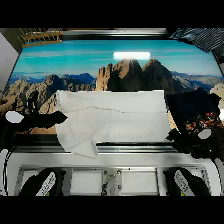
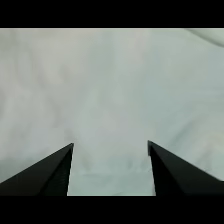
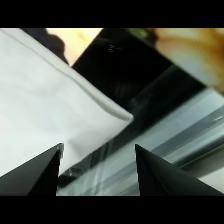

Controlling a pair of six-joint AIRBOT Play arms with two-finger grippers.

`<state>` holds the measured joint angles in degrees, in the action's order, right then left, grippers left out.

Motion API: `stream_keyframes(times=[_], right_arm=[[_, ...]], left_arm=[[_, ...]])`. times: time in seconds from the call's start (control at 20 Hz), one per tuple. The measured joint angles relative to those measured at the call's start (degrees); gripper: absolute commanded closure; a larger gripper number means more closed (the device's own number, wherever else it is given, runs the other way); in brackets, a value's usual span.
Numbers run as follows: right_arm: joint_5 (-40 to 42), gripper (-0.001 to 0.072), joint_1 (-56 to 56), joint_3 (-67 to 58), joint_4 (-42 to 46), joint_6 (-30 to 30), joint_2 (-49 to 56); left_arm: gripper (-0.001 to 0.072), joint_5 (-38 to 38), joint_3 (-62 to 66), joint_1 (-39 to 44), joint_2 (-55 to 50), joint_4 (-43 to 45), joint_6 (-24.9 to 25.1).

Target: Fold the clothes and pants, and hang the long-sleeved shirts on hangers.

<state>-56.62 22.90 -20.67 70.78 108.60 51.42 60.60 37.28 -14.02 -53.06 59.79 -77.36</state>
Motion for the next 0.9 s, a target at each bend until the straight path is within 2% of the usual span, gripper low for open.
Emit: stream_keyframes(times=[0.1,0.2,0.3,0.45,0.5,0.55,0.7,0.9], right_arm=[[2.9,0.043,-1.2,0.2,-1.0,0.1,0.7],[5.2,0.0707,-2.3,0.4,-1.2,0.1,1.1],[6.4,0.0704,-3.0,0.5,-1.4,-0.3,1.3],[6.6,0.0704,-3.4,0.5,-1.5,-1.7,1.2],[6.6,0.0704,-3.5,0.5,-1.5,-2.2,1.2],[6.5,0.0704,-3.6,0.5,-1.5,-2.9,1.2],[6.3,0.0704,-3.6,0.5,-1.6,-4.3,1.2],[5.8,0.0704,-3.7,0.5,-1.6,-5.1,1.2]], left_arm=[[0.0222,-0.1,-0.2,0.0,0.3,0.0,0.0],[0.0223,-0.1,-0.2,0.0,0.4,0.2,0.0],[0.0222,0.5,-0.3,-0.4,0.5,1.5,-1.0],[0.0219,4.0,-0.6,-2.7,0.5,8.1,-5.4],[0.0159,5.3,-1.2,-3.8,0.5,10.2,-6.7],[0.014,6.5,-2.3,-5.1,0.5,11.9,-7.8],[0.0141,8.5,-7.2,-8.6,0.5,14.5,-9.7],[0.0141,9.1,-10.4,-9.3,-1.4,14.8,-10.7]])
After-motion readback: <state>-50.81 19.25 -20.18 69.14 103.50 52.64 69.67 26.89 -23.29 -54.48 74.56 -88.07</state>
